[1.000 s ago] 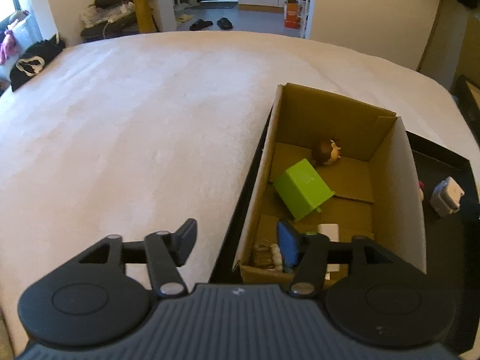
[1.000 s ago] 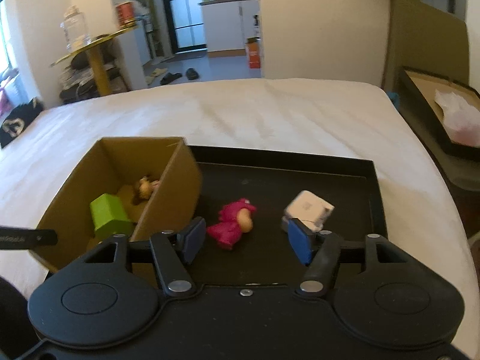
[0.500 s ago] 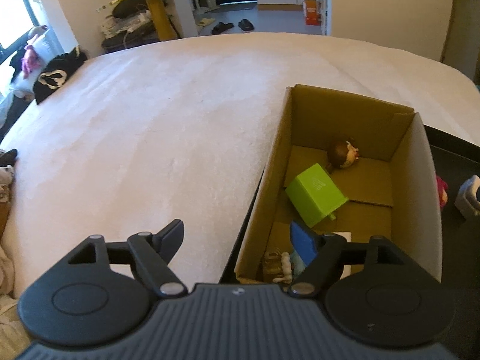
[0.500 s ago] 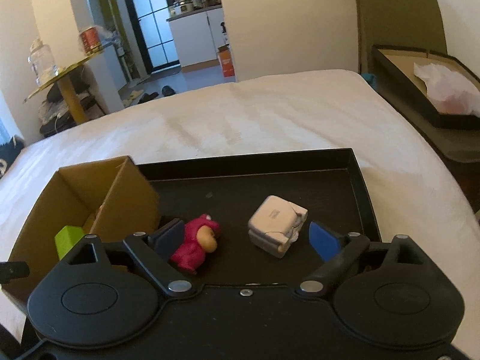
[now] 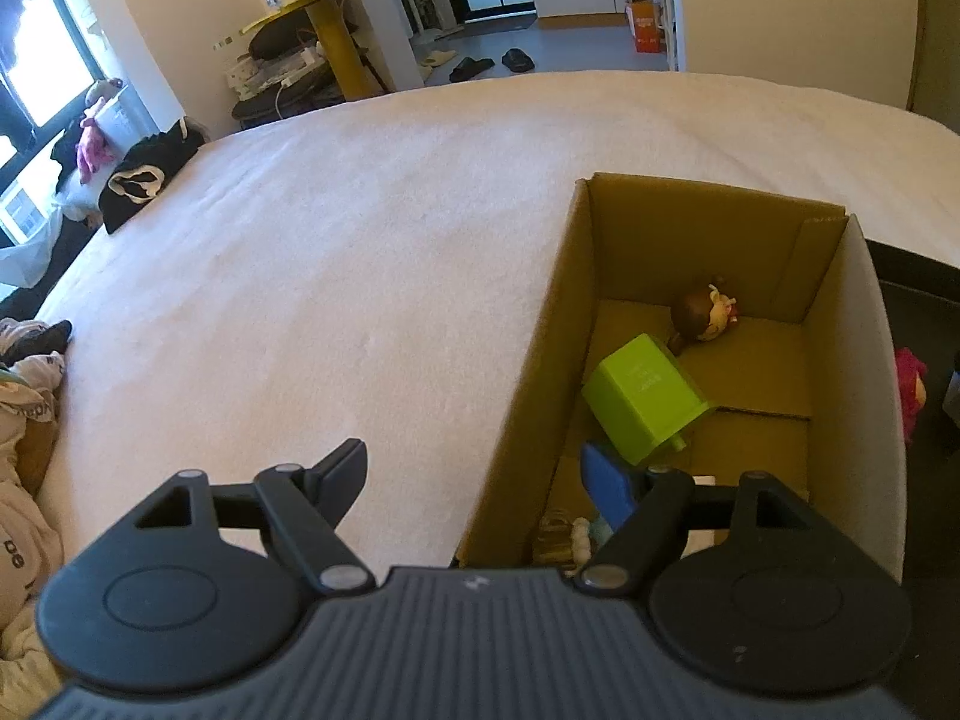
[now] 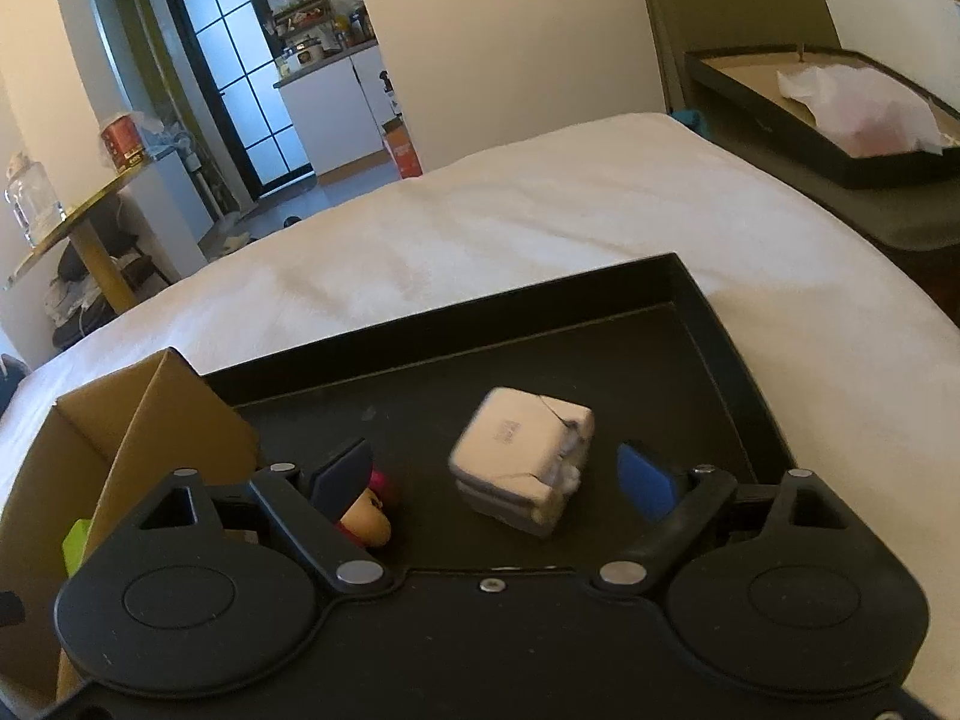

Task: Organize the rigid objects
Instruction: 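Move the right tool back to the white folded charger block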

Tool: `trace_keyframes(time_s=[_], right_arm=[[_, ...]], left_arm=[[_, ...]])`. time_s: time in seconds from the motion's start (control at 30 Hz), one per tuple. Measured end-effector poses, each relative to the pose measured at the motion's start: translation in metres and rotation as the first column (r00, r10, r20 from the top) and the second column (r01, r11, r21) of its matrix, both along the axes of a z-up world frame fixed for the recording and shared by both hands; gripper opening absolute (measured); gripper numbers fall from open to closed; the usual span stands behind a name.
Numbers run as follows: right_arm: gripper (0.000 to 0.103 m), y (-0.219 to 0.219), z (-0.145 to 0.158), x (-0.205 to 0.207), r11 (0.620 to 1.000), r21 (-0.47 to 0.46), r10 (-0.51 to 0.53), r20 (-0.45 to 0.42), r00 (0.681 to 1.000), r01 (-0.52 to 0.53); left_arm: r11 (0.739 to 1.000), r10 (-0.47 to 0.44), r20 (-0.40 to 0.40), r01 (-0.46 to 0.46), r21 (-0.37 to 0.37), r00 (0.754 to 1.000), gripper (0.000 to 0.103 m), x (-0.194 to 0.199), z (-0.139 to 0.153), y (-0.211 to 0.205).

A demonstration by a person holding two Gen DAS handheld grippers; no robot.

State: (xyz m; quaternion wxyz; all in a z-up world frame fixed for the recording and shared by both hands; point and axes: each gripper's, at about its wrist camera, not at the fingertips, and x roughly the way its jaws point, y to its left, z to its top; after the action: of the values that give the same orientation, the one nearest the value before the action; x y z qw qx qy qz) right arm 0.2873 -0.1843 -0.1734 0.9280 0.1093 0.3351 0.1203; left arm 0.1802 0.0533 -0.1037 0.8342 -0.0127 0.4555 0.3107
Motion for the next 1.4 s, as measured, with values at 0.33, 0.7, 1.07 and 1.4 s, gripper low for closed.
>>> trace_keyframes(time_s=[0.33,0.7,1.07,1.4], right_arm=[[0.048,-0.006,-0.017,0.017,0.992,-0.080,-0.102,-0.065,0.993,0.097],[0.043,-0.017,-0.006,0.005,0.995,-0.074,-0.063,-0.043,0.997,0.059],[0.043,-0.016,0.031,-0.019,0.996,-0.087,0.000,-0.003,1.000,-0.001],[0.043,0.000,0.057,-0.039,0.996,-0.074,0.050,-0.012,0.999,-0.051]], left_arm=[[1.000,-0.004,0.004,0.003,0.021,1.000,0.077,0.003,0.003,-0.003],[1.000,-0.024,0.022,0.024,-0.018,0.999,0.077,-0.002,0.006,-0.005],[0.996,-0.043,0.068,0.048,-0.073,0.997,0.077,-0.011,0.018,0.006],[0.989,-0.072,0.099,0.084,-0.122,0.992,0.077,-0.014,0.029,0.012]])
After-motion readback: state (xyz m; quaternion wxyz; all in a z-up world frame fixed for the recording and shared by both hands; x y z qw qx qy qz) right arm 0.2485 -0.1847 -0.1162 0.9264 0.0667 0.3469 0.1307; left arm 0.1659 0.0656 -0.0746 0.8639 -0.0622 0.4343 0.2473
